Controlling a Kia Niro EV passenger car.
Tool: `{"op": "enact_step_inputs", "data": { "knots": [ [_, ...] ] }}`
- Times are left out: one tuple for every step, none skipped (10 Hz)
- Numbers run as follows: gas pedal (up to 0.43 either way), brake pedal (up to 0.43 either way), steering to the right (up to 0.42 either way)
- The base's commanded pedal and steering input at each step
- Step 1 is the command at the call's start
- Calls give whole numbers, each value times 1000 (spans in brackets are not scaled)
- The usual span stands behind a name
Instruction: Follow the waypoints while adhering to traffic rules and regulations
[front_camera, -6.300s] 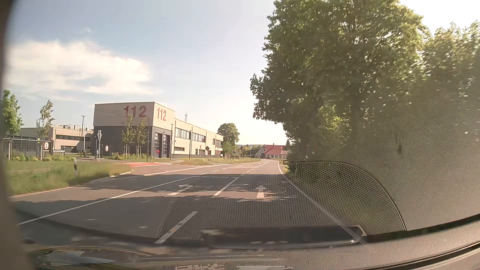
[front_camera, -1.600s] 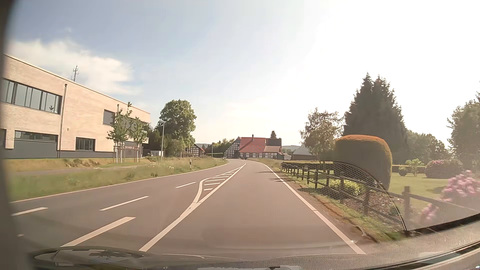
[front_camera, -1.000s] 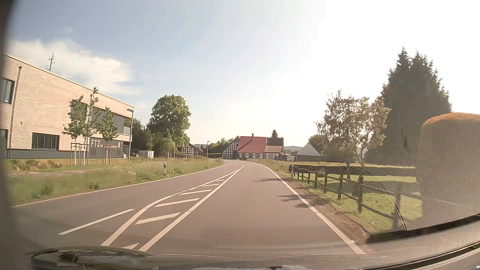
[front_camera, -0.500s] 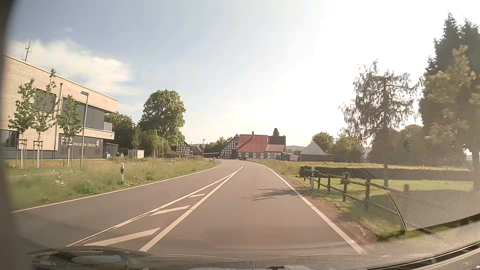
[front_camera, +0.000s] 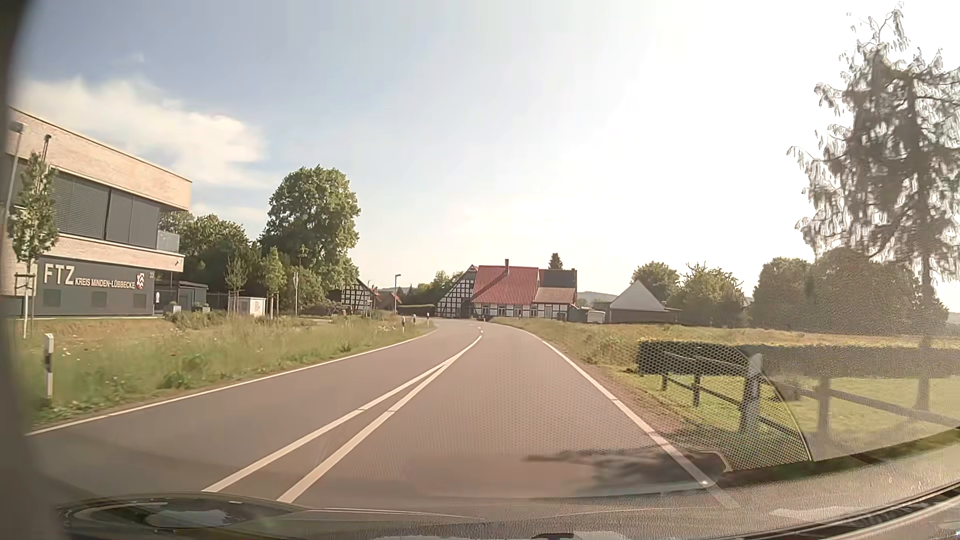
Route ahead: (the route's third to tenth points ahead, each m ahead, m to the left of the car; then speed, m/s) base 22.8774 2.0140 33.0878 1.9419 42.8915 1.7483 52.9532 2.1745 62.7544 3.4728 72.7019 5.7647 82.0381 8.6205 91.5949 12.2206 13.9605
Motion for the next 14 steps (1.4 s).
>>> {"op": "enact_step_inputs", "data": {
  "knots": [
    [130,0,0],
    [130,0,0],
    [138,0,0],
    [138,0,0],
    [138,0,0],
    [138,0,0],
    [138,0,0],
    [138,0,0],
    [138,0,0],
    [138,0,0],
    [150,0,0],
    [150,0,0],
    [157,0,0],
    [157,0,-1]
  ]
}}
